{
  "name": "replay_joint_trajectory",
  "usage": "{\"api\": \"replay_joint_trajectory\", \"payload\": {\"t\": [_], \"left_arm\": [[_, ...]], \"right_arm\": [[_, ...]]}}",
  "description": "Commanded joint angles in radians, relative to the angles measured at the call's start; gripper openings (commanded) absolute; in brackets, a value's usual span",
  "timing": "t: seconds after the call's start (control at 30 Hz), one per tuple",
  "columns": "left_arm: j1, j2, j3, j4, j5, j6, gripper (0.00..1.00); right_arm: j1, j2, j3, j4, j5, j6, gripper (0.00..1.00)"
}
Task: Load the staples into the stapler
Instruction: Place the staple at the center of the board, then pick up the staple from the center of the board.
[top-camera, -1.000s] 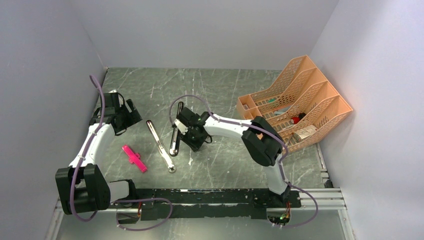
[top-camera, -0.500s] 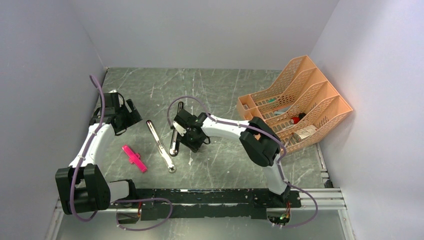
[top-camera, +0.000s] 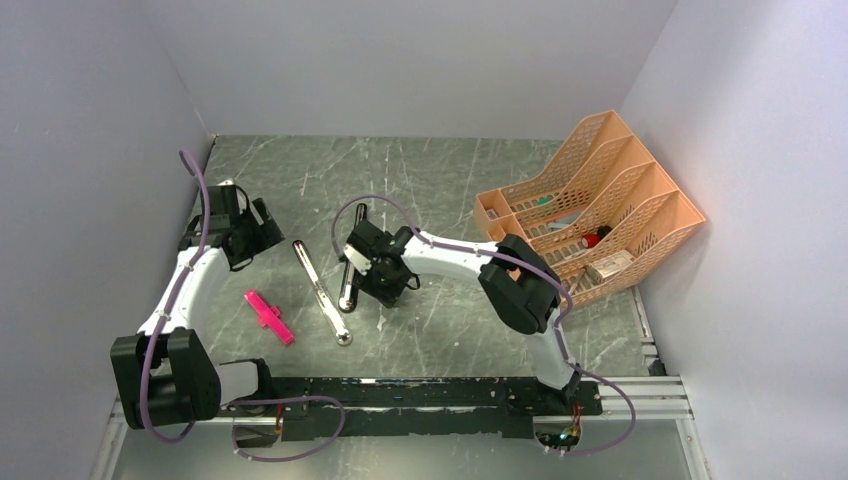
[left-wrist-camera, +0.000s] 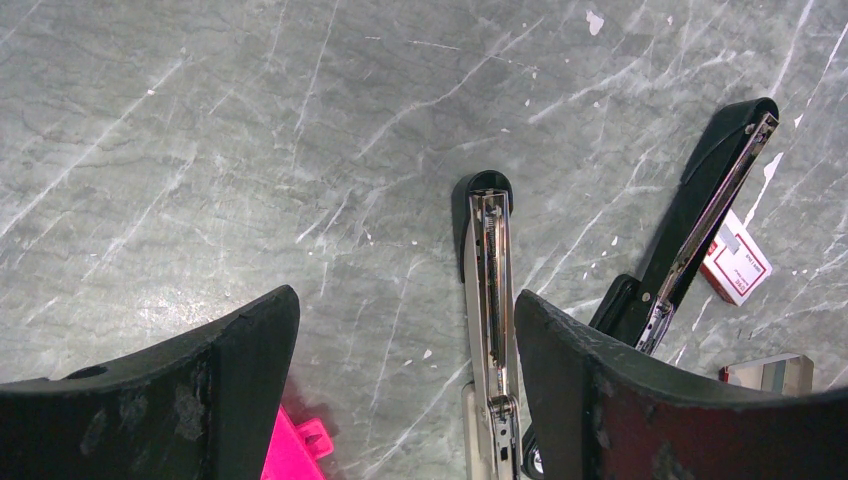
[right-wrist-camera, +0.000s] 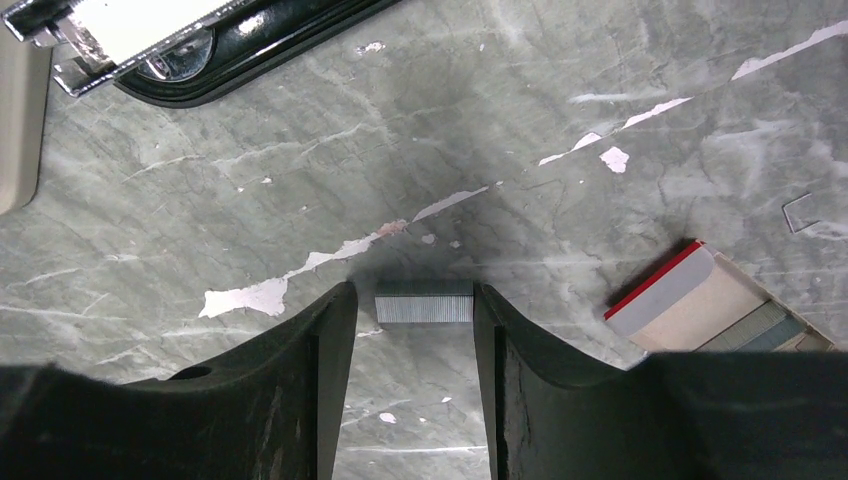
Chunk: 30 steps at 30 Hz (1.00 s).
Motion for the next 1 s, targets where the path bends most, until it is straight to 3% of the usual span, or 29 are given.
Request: {"api": "replay_joint_trajectory", "payload": {"t": [0.0, 0.3, 0.53, 0.7, 0.97], "left_arm": [[-0.006, -0.021, 0.026, 0.022, 0.023, 0.009, 0.83], [-0.006, -0.021, 0.026, 0.022, 0.023, 0.01, 0.83], [-0.006, -0.022, 0.028, 0.021, 0.022, 0.01, 0.83], [-0.006, -0.02, 0.028, 0.022, 0.023, 0.01, 0.83], [-0.008, -0.015, 0.029, 0.02, 0.023, 0.006, 0.83]], "right_arm": [[-0.002, 0.037, -0.047, -0.063, -0.003, -0.031, 0.5], [-0.003, 0.031, -0.062, -0.067, 0.005, -0.046, 0.49], [-0.005, 0.035, -0.042, -0.069, 0.031, -0.036, 0.39], [-0.011, -0.006, 0.058, -0.038, 0.077, -0.023, 0.29], [-0.024, -0.03, 0.216, 0.13, -0.019, -0.137, 0.27]]}}
